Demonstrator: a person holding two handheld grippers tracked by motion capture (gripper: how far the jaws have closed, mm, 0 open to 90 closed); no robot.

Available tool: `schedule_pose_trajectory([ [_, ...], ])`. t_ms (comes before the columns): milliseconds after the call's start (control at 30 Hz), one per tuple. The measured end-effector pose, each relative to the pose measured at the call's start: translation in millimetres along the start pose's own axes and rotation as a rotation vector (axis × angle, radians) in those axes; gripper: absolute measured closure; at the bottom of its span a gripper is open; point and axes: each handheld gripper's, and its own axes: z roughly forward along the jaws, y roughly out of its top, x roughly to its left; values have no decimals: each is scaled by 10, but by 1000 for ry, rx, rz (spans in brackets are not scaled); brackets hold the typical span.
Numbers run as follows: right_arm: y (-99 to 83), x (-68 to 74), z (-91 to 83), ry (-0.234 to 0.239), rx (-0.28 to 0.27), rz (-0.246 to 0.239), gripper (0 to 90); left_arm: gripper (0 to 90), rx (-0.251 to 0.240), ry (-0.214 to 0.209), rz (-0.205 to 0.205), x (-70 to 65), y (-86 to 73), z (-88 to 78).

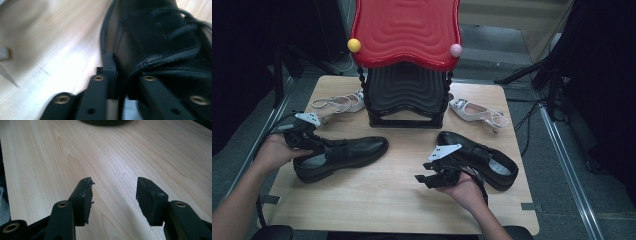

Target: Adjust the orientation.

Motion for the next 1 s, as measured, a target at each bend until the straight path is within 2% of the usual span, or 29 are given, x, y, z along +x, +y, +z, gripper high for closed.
schedule_pose_trajectory([
  [200, 4, -26, -47, 2, -28, 18, 489, 851, -59, -34, -1, -250, 176, 5],
  [267, 4, -24, -64, -4, -33, 23, 490, 849, -62, -20, -2, -384, 287, 34],
  [300, 3, -24, -67, -4, -37, 22, 490, 850, -63, -3, 5, -544, 410, 82],
  [333, 2, -22, -73, -4, -38, 24, 490, 849, -62, -1, 15, -619, 468, 109],
  [367, 2, -22, -73, -4, -38, 24, 490, 849, -62, -1, 15, -619, 468, 109],
  [467, -4, -23, -94, -10, -42, 21, 491, 849, -82, -19, 15, -776, 608, 215],
  [667, -29, -33, -136, -15, -57, 27, 497, 851, -93, -26, -35, -976, 771, 504],
  [733, -38, -35, -147, -21, -56, 25, 497, 851, -105, -12, -68, -1021, 788, 593],
  [800, -53, -35, -152, -26, -57, 28, 497, 849, -110, 19, -112, -1077, 792, 702],
  [833, -57, -36, -152, -29, -57, 29, 497, 848, -110, 19, -112, -1077, 792, 702],
  [867, -60, -36, -150, -30, -55, 31, 498, 844, -111, 24, -130, -1090, 788, 737],
  [933, -63, -38, -146, -33, -53, 31, 498, 842, -103, 23, -147, -1113, 783, 813],
  [1000, -66, -47, -133, -44, -53, 36, 501, 822, -113, 2, -163, -1127, 774, 858],
])
